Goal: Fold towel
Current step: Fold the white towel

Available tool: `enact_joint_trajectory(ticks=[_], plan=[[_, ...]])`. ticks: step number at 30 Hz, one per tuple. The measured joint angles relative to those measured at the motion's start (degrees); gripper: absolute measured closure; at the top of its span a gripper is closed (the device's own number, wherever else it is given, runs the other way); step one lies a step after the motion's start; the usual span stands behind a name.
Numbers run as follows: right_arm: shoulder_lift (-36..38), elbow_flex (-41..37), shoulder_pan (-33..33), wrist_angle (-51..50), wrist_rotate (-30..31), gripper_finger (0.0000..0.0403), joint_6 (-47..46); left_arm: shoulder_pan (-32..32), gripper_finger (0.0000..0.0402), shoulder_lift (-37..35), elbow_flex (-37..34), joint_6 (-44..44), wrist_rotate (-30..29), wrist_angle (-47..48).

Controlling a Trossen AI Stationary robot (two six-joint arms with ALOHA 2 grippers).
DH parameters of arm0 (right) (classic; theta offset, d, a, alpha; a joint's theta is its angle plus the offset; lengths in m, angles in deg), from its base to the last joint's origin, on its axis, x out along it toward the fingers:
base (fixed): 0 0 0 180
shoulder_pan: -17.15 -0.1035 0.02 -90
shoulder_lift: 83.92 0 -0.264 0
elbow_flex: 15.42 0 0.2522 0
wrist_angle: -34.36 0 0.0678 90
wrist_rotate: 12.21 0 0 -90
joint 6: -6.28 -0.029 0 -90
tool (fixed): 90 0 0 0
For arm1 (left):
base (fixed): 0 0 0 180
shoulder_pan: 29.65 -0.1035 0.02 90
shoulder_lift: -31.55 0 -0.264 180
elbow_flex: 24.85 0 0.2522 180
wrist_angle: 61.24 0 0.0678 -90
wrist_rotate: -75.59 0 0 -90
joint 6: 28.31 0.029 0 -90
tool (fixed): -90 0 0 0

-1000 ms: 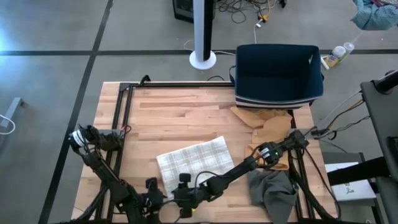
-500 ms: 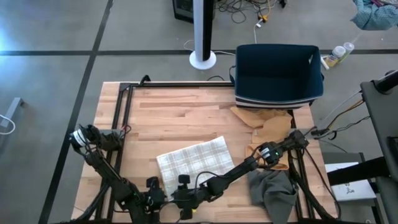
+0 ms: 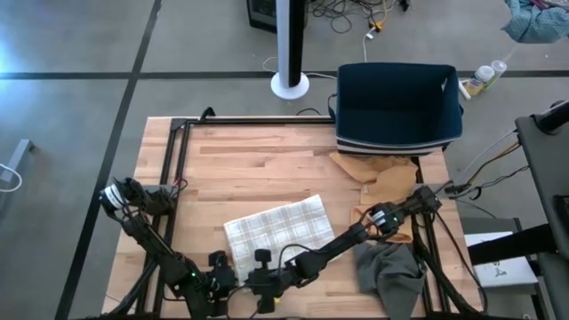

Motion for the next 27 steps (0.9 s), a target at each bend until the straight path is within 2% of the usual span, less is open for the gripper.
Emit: enact_joint_trajectory(ticks=[9,17,22,27], plan=[[2.56,-0.04,-0.11,-2.8,-1.89,0.04,-0.18,0.07,0.0315,-1.49,-0.09,-0.82,0.12,4.74],[2.72,-0.04,-0.17,-3.16,-4.62,0.0402,-1.15,0.07,0.0315,-4.25,-1.63,-6.95,-2.91,13.01],[2.74,-0.04,-0.22,-3.43,-4.65,0.0402,-1.64,0.2,0.0315,-6.53,-5.44,-9.71,-4.71,10.2],[3.33,-0.04,-0.22,-3.81,-4.62,0.0402,-1.67,0.45,0.0315,-7.64,-10.74,-6.42,-4.84,-2.34]])
